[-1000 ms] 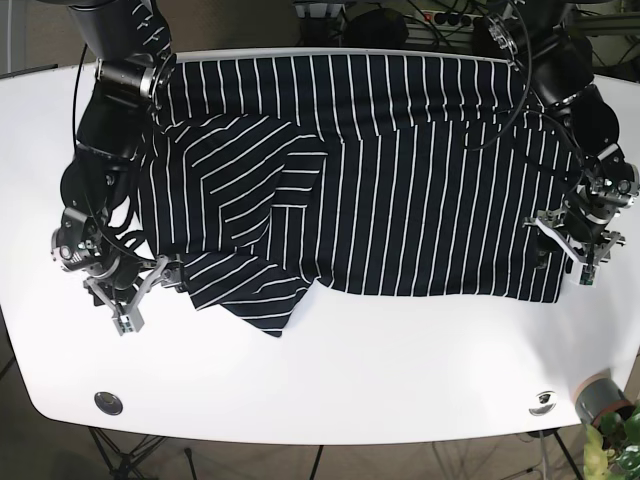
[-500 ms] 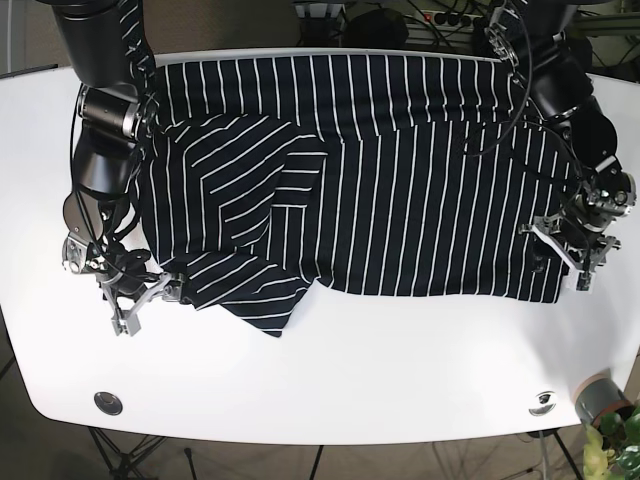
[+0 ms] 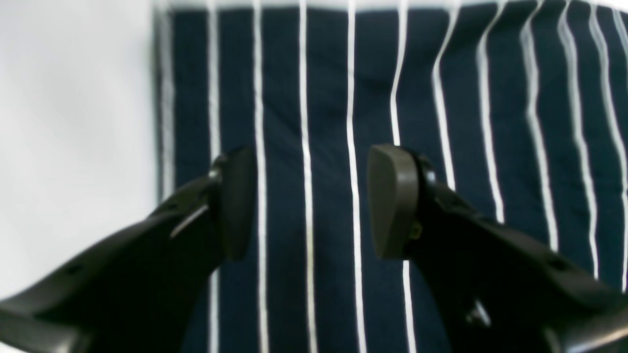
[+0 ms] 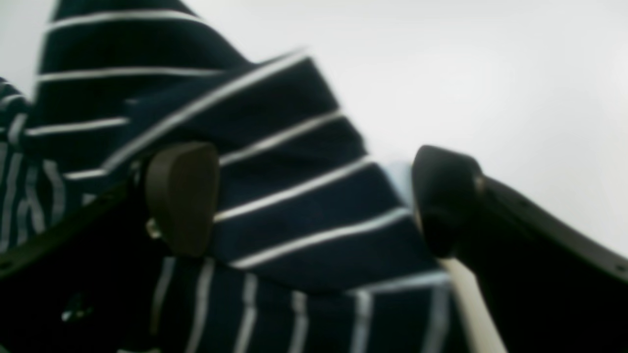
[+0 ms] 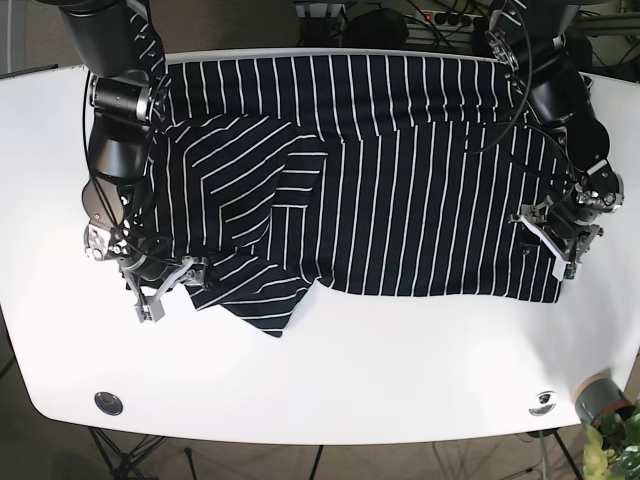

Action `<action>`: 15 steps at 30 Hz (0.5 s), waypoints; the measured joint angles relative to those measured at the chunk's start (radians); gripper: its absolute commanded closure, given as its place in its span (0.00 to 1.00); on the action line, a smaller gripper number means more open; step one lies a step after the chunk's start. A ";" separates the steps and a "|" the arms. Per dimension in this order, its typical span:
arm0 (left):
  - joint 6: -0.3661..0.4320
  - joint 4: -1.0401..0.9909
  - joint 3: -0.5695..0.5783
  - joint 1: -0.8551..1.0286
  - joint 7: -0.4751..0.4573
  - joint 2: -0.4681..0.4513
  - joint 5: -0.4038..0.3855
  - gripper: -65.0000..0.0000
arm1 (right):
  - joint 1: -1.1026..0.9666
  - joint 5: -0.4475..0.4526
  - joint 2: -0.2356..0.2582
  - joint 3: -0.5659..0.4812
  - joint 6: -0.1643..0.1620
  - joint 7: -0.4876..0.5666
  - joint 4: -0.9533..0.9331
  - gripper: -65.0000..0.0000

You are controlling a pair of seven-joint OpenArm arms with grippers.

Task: Fold the T-shirt properly
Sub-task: 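Reach both grippers down to the shirt's middle and grasp it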

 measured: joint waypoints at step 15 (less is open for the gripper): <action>0.261 -0.203 0.002 -0.153 -0.026 -0.077 -0.010 0.14 | -0.100 -0.024 -0.073 -0.011 -0.003 -0.142 0.217 0.66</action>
